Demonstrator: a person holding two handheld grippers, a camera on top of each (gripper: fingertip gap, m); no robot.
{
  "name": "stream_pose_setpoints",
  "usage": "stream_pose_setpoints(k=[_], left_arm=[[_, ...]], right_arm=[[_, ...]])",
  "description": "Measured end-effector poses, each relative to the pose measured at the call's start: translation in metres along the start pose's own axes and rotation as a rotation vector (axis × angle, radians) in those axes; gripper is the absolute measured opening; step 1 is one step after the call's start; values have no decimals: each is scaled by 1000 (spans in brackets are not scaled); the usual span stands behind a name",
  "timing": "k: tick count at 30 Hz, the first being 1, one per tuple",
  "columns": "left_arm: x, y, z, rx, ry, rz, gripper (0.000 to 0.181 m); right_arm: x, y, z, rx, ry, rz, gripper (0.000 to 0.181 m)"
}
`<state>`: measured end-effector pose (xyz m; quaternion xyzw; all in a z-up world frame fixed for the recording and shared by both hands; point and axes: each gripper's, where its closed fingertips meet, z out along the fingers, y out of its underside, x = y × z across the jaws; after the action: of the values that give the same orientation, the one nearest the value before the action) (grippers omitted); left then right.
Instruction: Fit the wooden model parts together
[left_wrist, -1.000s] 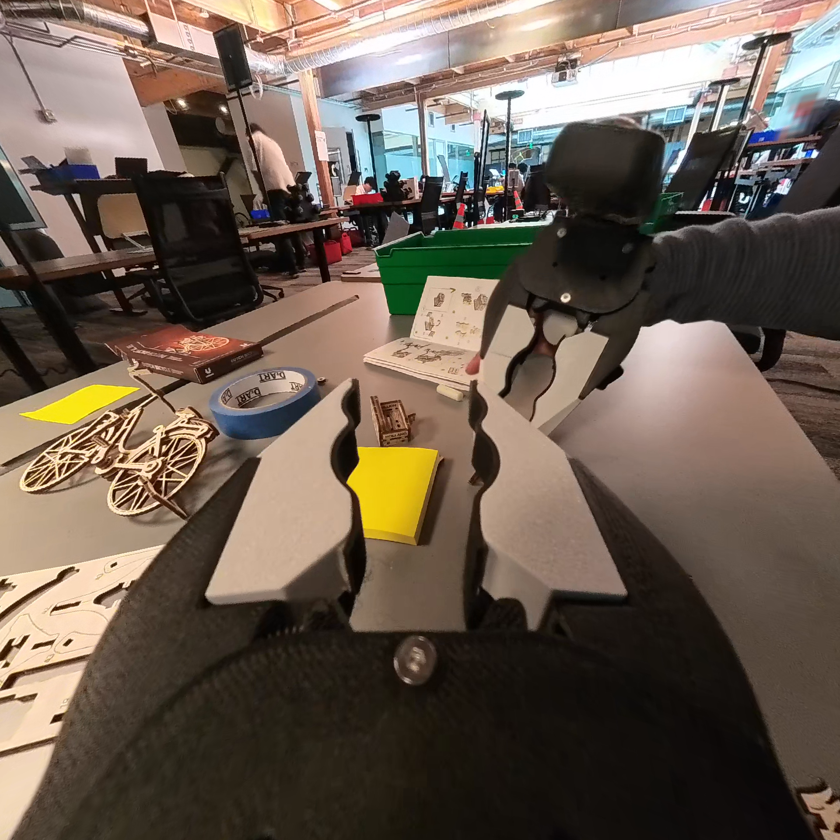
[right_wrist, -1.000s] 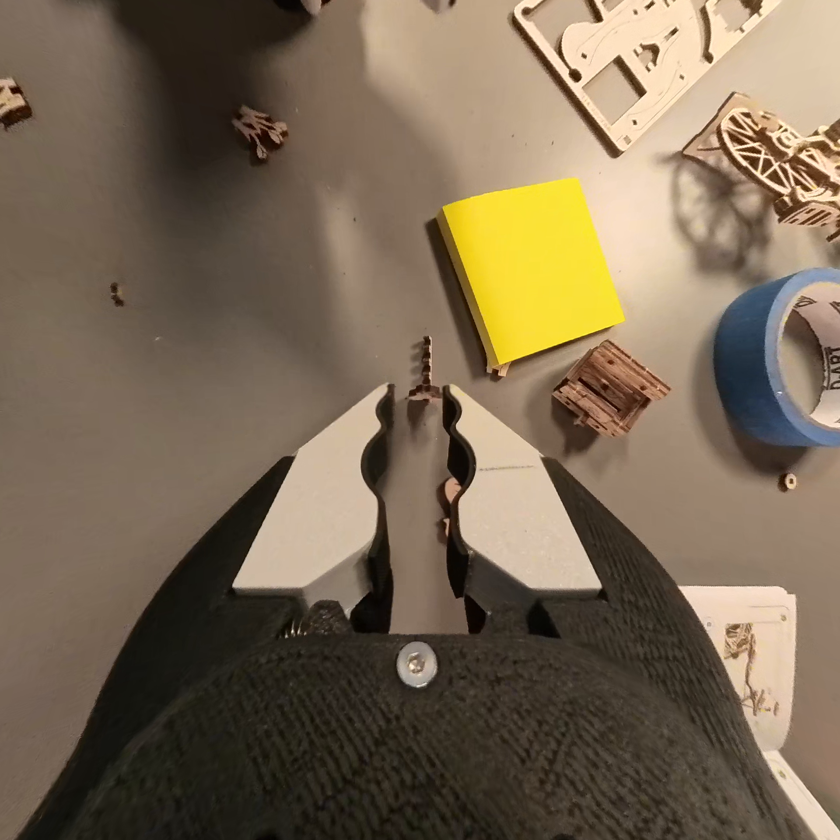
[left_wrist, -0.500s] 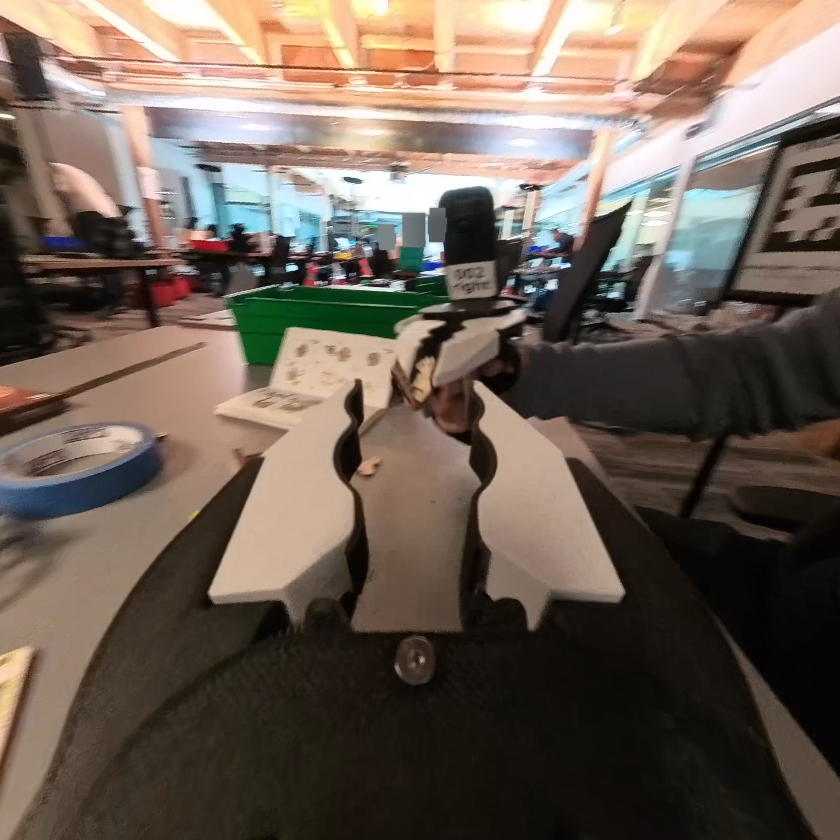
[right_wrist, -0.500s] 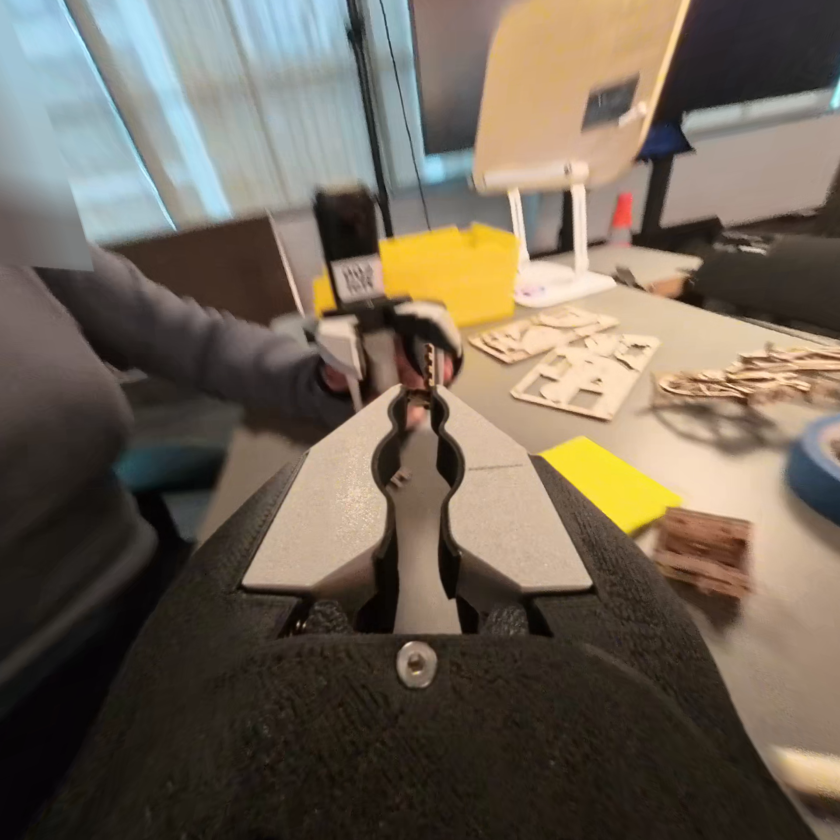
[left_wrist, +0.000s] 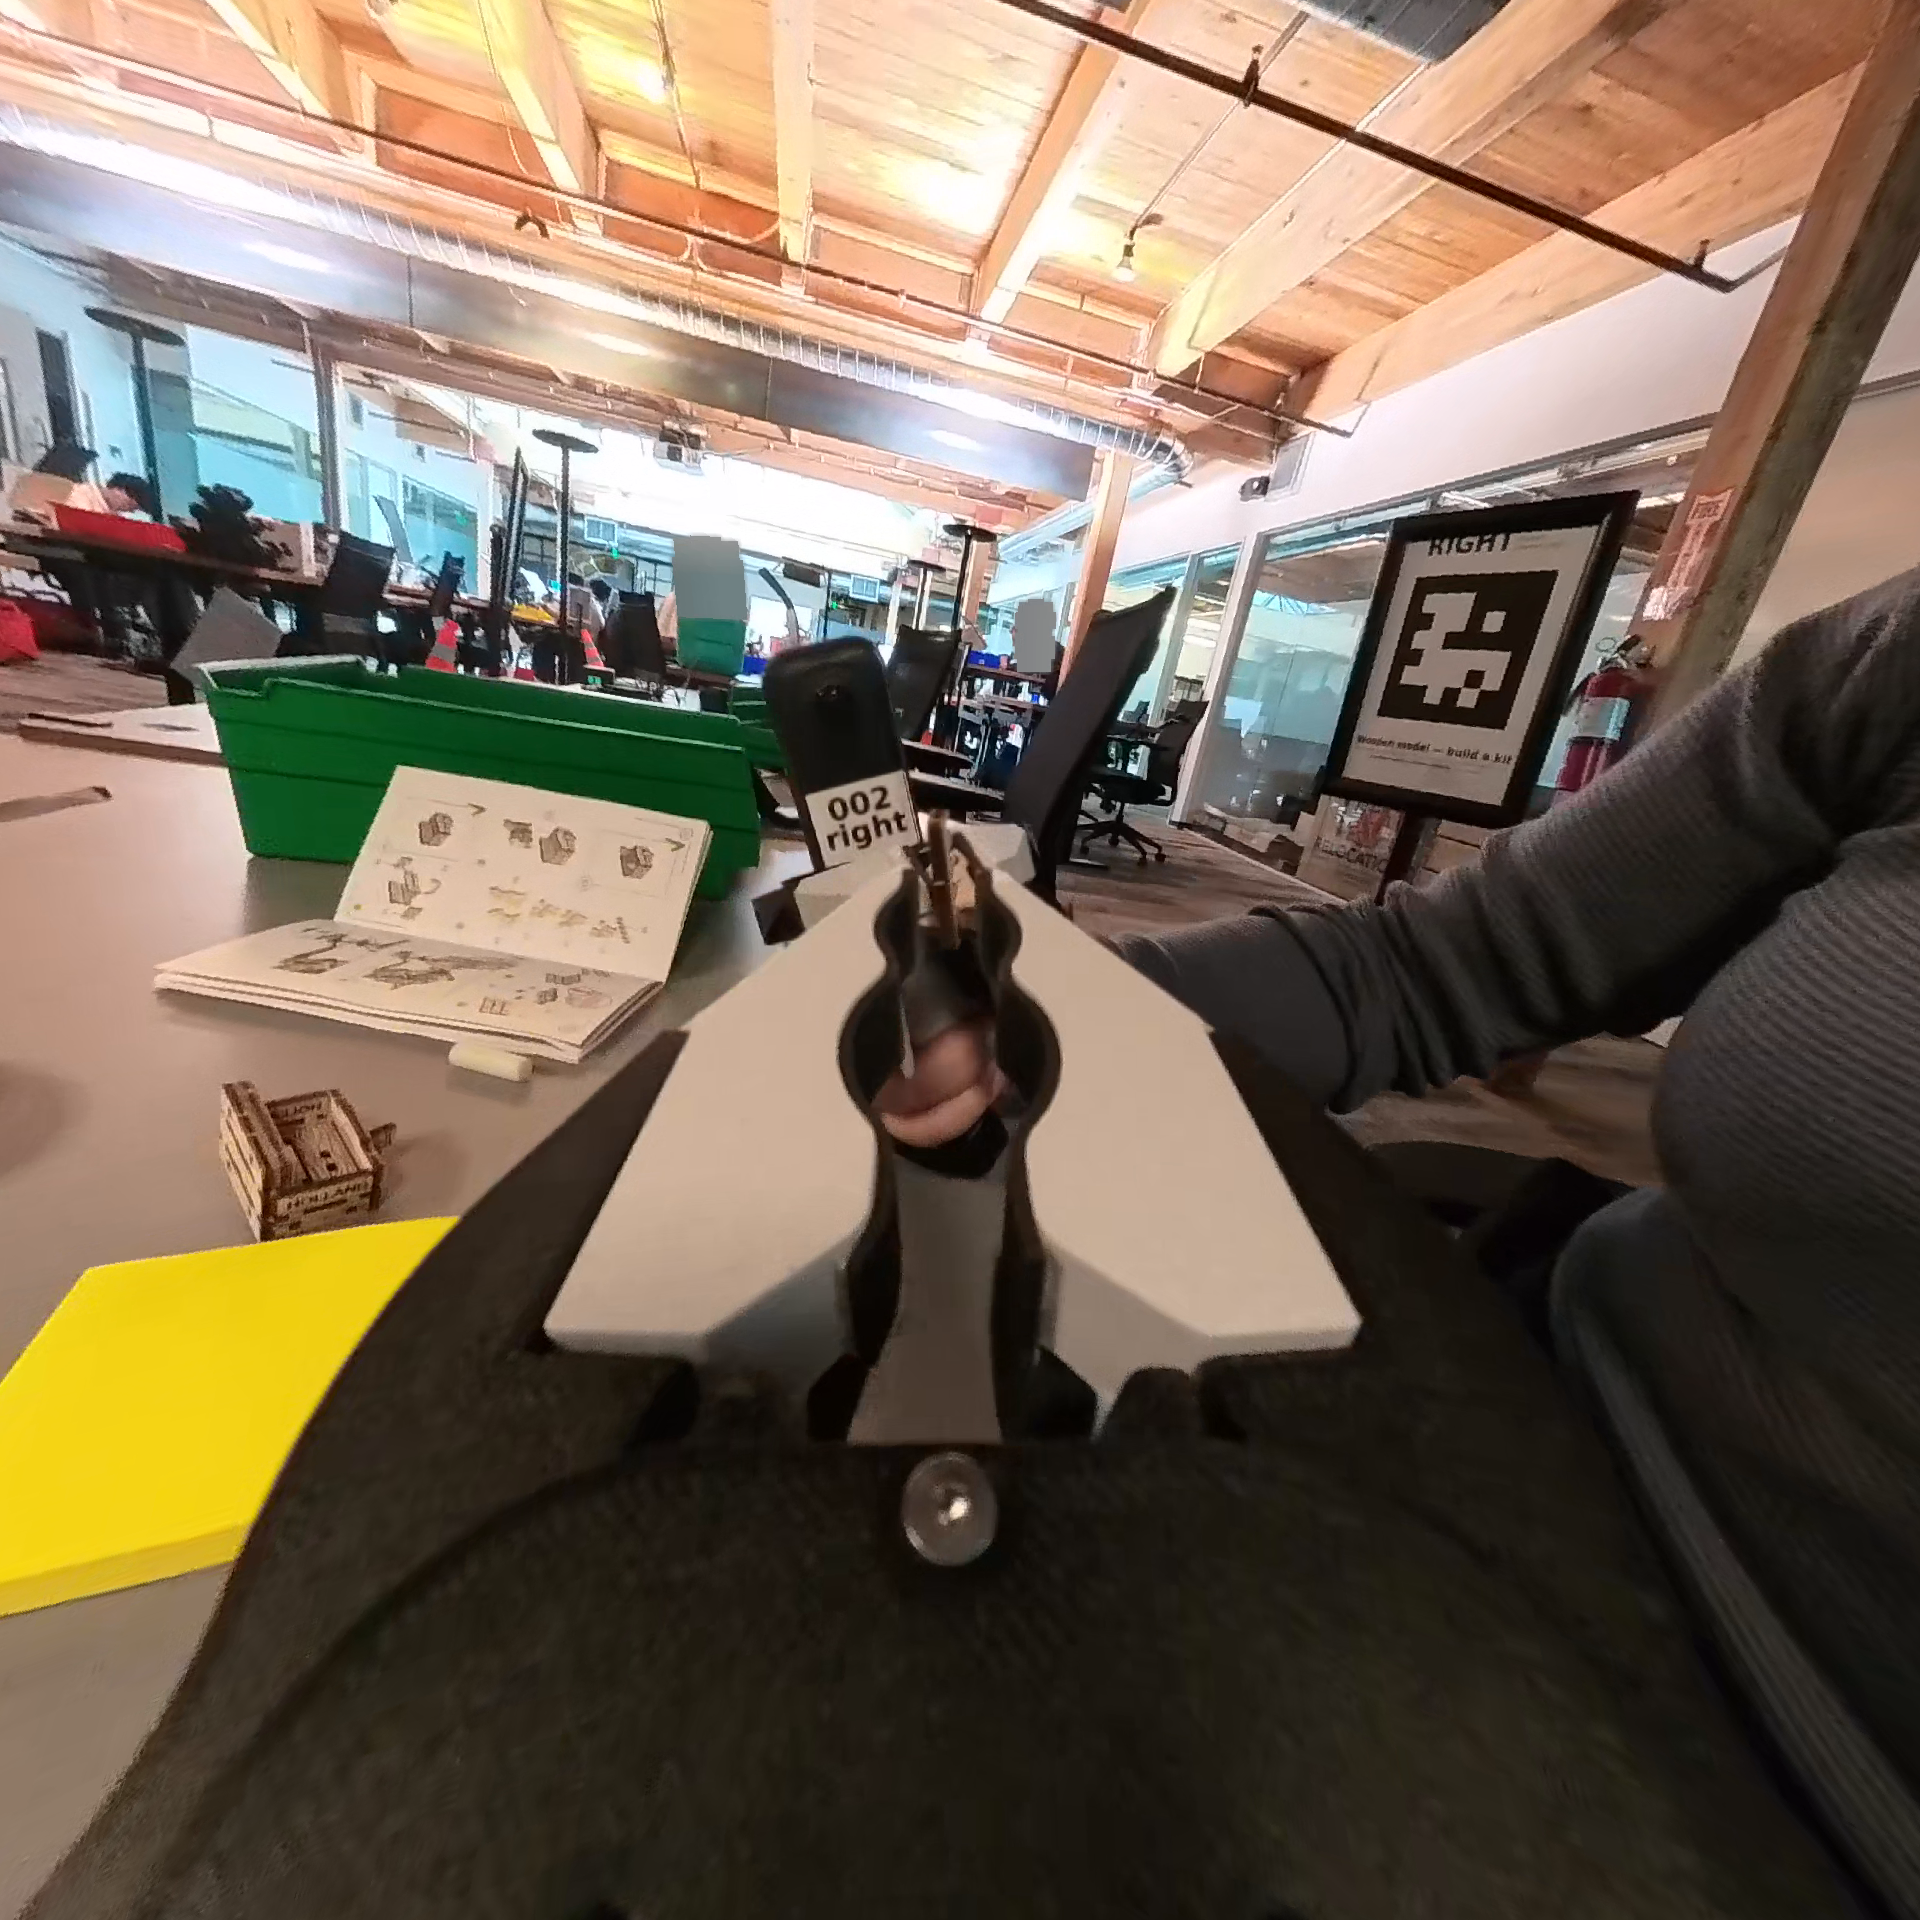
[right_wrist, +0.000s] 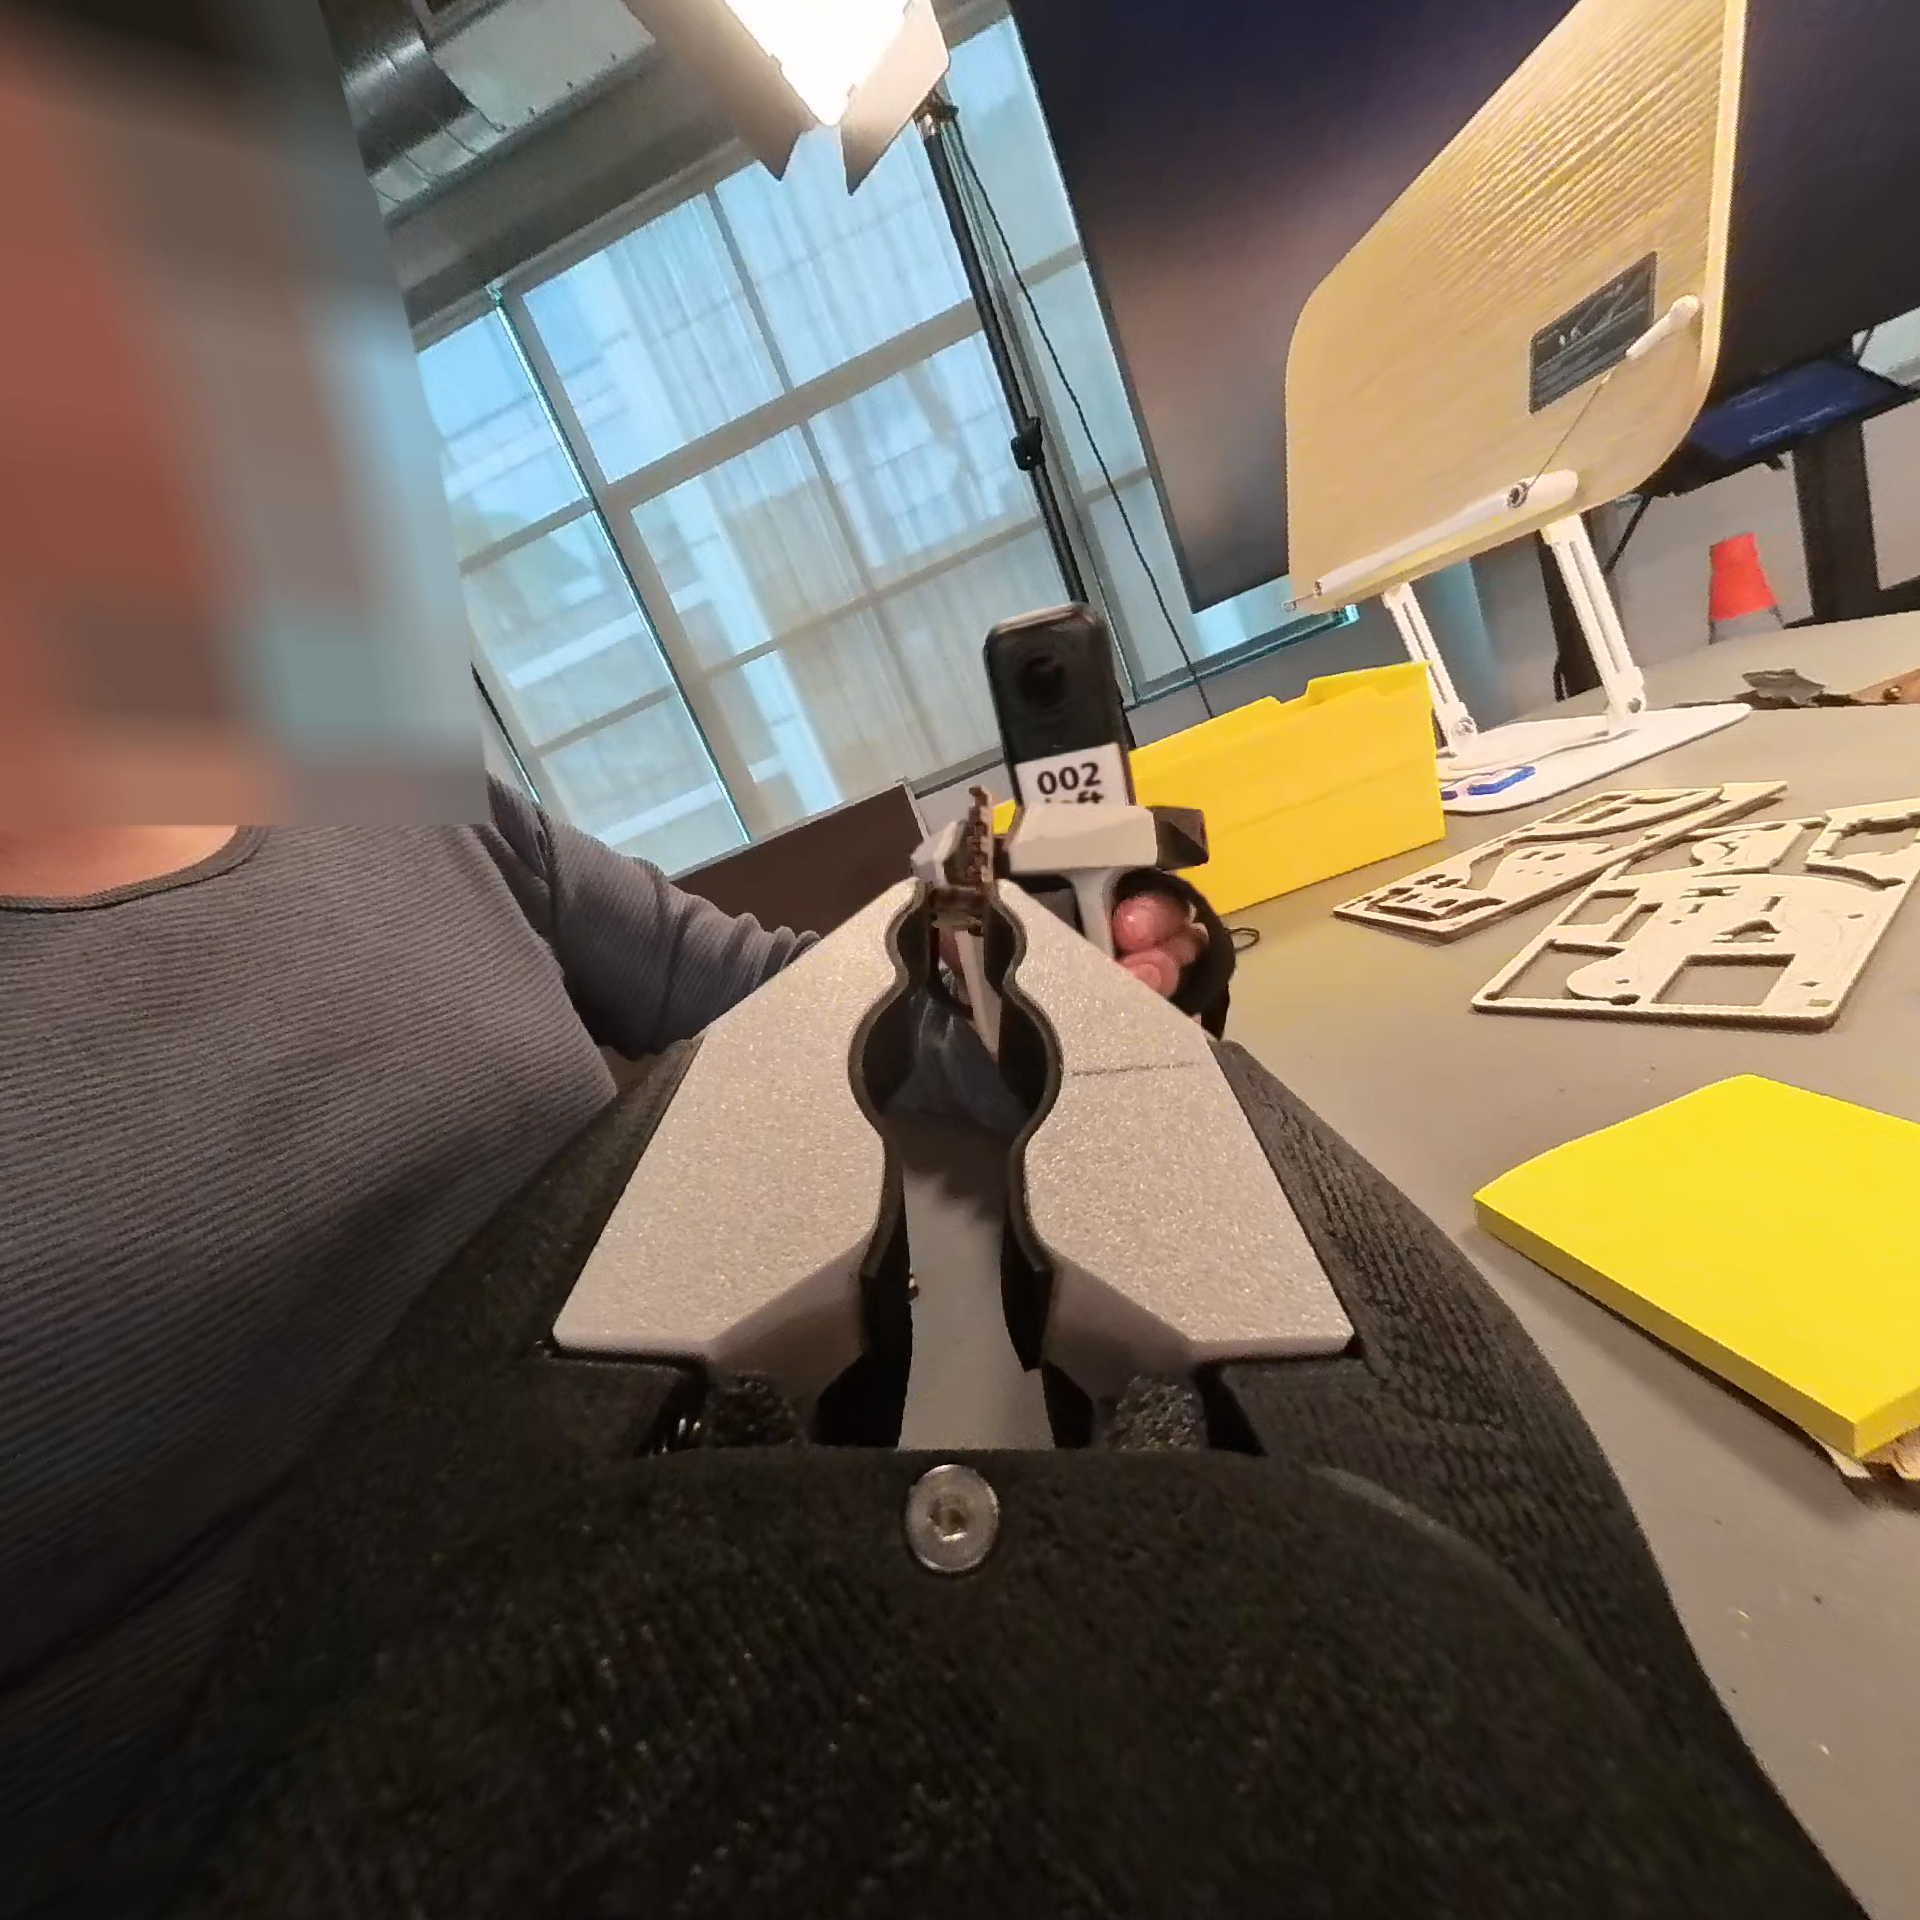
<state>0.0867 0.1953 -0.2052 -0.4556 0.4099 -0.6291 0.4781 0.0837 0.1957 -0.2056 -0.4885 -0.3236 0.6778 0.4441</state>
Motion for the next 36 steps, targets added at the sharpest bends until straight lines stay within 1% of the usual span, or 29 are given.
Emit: stream_pose_setpoints(k=[2,4,8,9,11,13,14,15,17,19,21,22,25,30,32,33,34,36], left_arm=[[-2,2,0,-6,-3,-6,7],[-1,2,1,-6,-1,-2,1],[-2,3,1,-15,19,-37,1],[-2,2,0,-14,22,-45,0],[-6,4,-1,-32,3,-52,0],[-18,16,0,-127,-73,-52,1],[-26,27,-1,-200,-120,-44,1],[-30,35,0,-260,-148,-45,1],[-35,47,1,-352,-182,-34,1],[-39,60,1,-447,-225,5,1],[-43,76,-2,-574,-256,63,1],[-44,82,-2,-618,-263,87,1],[-45,90,-2,-668,-276,118,1],[-46,95,-2,-700,-272,84,1],[-48,97,-2,-711,-277,61,1],[-49,98,-3,-719,-279,51,1],[-50,100,-3,-729,-281,41,1],[-52,103,-3,-748,-285,25,1]], right_arm=[[1,1,0,5,0,5,7],[2,2,0,2,-2,6,7],[3,3,-1,-4,10,-15,8],[4,2,-2,-8,22,-34,10],[4,-5,-10,-12,50,-83,25],[12,-19,-25,-14,148,-167,31],[22,-22,-36,-50,239,-225,32],[35,-21,-49,-120,343,-286,33],[60,-7,-79,-339,536,-390,36],[77,15,-105,-567,641,-432,37],[86,31,-120,-707,673,-432,38],[90,35,-124,-747,684,-436,35],[101,46,-134,-849,694,-417,33],[111,51,-137,-902,657,-352,31],[113,51,-136,-910,643,-330,27],[113,52,-136,-917,637,-326,21],[113,52,-136,-927,632,-331,10],[114,52,-135,-938,635,-341,9]])
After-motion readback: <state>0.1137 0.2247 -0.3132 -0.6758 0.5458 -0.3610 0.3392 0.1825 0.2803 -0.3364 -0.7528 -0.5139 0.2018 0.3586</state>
